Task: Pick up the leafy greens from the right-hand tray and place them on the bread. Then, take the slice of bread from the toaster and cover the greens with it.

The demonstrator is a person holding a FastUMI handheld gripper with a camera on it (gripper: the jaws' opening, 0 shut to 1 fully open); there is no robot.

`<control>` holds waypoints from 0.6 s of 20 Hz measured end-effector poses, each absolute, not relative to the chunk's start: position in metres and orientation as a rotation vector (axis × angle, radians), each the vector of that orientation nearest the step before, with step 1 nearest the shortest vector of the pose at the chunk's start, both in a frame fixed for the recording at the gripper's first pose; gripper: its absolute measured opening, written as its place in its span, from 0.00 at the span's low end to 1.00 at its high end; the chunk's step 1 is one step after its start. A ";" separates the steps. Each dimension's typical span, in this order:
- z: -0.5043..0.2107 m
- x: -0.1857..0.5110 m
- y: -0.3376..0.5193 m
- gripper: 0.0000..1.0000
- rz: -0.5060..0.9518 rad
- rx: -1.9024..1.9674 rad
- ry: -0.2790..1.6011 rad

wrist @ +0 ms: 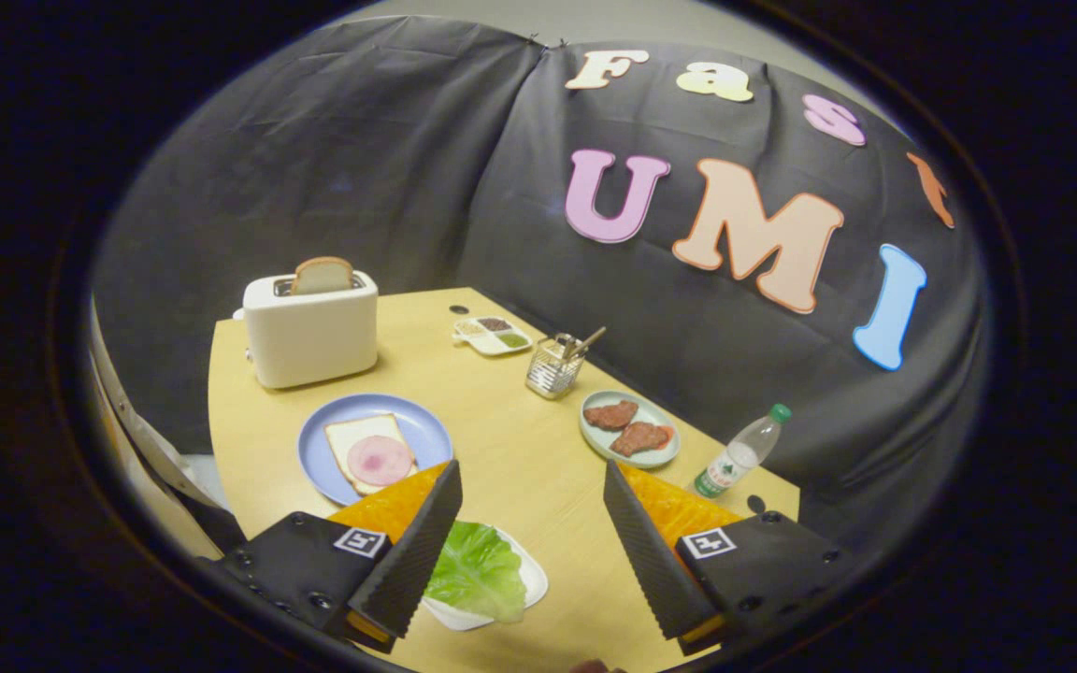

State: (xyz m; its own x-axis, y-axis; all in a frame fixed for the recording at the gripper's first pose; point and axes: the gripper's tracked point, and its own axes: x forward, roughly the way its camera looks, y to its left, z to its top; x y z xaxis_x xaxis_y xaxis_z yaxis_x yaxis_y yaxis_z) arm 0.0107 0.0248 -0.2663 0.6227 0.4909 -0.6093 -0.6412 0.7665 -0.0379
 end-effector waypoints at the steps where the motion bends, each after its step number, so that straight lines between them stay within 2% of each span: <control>1: -0.275 0.010 0.025 0.99 0.670 -0.270 0.628; 12: -0.382 -0.031 0.037 0.99 0.821 -0.309 0.859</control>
